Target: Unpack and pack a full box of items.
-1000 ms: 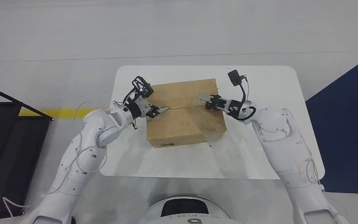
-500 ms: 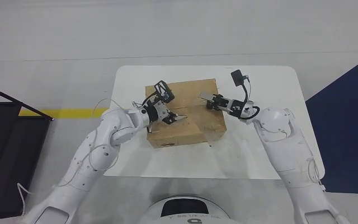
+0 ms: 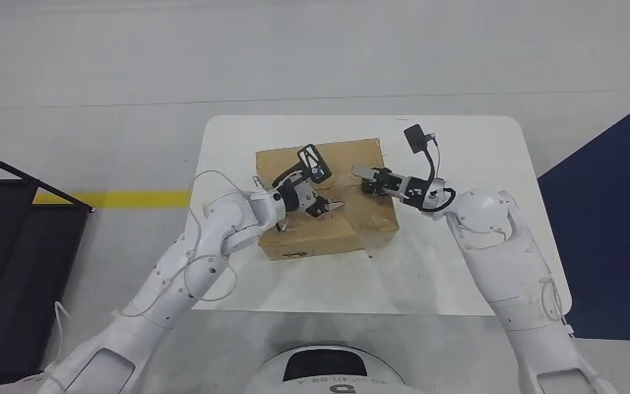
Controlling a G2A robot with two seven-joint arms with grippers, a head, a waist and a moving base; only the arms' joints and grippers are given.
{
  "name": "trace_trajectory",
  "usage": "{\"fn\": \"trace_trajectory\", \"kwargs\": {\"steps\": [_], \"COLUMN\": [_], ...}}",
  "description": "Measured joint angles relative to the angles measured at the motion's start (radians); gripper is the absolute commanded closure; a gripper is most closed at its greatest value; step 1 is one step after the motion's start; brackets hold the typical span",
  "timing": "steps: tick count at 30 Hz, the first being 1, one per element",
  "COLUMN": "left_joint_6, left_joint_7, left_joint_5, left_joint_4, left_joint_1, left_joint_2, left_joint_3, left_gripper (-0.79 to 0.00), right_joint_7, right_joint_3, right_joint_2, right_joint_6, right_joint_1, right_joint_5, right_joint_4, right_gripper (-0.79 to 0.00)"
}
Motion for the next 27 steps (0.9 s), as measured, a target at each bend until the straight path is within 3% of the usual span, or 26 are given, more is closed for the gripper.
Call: {"fn": "trace_trajectory", "kwargs": {"steps": [12,27], "left_joint_6": [0.066,0.142], "left_joint_7": [-0.032,0.010], "left_joint_5": [0.062,0.285], "left_joint_4": [0.012,-0.116], "left_joint_1": [-0.023,0.049], "left_joint_2": [-0.011,0.008], "left_joint_3": [0.000,-0.083], "left_gripper": [-0.785,-0.785], "right_joint_7": [0.012,0.014], "right_joint_3": [0.004,0.001], "right_joint_2": [0.007,0.012], "right_joint_6": [-0.026,-0.044], "right_joint_1": [0.001,0.022], "right_joint_5": [0.000,0.022], "right_joint_4": [0.006,0.027], "right_gripper": [-0.785,-0.785]}}
